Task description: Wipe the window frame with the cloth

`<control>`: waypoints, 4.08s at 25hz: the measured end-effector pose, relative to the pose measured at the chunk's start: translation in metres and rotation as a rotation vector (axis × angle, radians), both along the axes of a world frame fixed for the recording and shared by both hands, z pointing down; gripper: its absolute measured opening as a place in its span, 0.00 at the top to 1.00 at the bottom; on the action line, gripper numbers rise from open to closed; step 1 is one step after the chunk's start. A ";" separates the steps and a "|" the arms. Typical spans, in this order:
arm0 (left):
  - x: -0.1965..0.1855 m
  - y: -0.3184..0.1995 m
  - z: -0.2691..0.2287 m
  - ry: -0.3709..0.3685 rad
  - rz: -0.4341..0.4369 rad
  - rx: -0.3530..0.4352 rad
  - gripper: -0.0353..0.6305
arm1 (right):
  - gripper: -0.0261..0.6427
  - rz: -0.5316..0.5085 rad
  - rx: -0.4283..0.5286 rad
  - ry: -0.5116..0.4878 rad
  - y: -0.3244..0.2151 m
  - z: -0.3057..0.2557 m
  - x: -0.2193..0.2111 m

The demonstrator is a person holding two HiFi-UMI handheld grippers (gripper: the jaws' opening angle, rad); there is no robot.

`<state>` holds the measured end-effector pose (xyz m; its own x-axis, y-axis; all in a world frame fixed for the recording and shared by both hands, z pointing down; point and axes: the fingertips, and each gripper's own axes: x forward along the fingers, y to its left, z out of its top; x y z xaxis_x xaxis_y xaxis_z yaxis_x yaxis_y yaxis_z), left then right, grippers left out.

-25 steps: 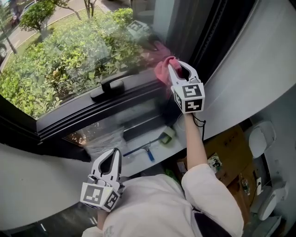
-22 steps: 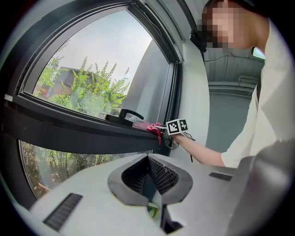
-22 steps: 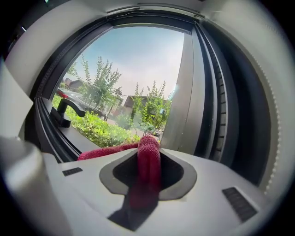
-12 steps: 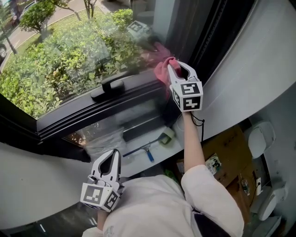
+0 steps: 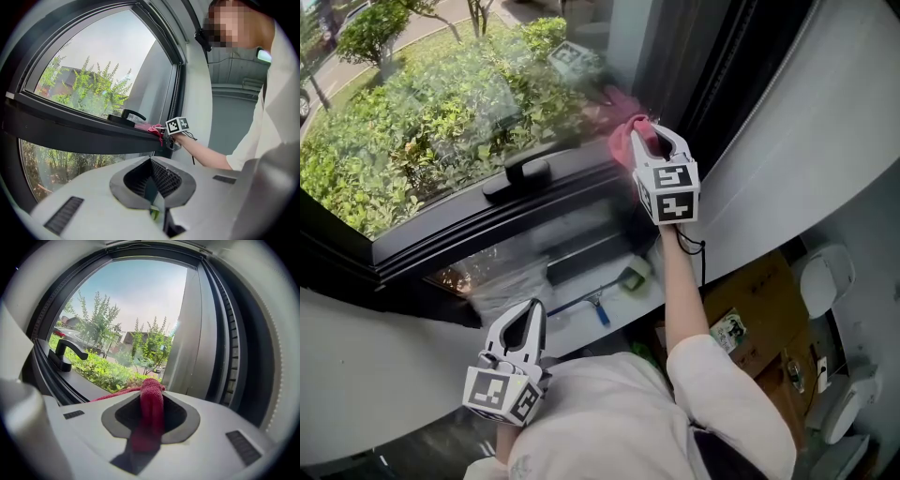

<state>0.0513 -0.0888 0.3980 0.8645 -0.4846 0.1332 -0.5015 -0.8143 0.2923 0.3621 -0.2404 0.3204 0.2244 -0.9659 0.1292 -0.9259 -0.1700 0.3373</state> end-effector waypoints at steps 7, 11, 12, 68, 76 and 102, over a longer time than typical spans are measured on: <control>-0.003 -0.002 0.000 0.006 -0.003 0.000 0.93 | 0.82 -0.046 0.005 -0.005 -0.003 0.000 -0.031; -0.003 0.001 0.000 0.005 -0.005 -0.003 0.93 | 0.82 -0.022 -0.012 0.012 -0.003 -0.001 -0.035; -0.003 0.002 0.000 0.004 -0.006 -0.004 0.93 | 0.82 -0.018 -0.016 0.013 -0.003 -0.001 -0.036; -0.015 0.008 0.001 0.050 -0.011 0.010 0.93 | 0.82 -0.073 -0.009 -0.036 -0.014 0.003 -0.124; -0.016 0.008 0.000 0.051 -0.017 0.011 0.93 | 0.82 -0.066 0.039 -0.012 -0.012 0.002 -0.124; -0.011 0.006 -0.003 0.025 -0.015 0.012 0.93 | 0.82 -0.229 0.167 0.037 0.007 -0.003 -0.136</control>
<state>0.0403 -0.0823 0.3955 0.8601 -0.4990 0.1055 -0.5063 -0.8101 0.2957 0.2262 -0.2338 0.3179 -0.0002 -0.9992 -0.0404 -0.9341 -0.0143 0.3567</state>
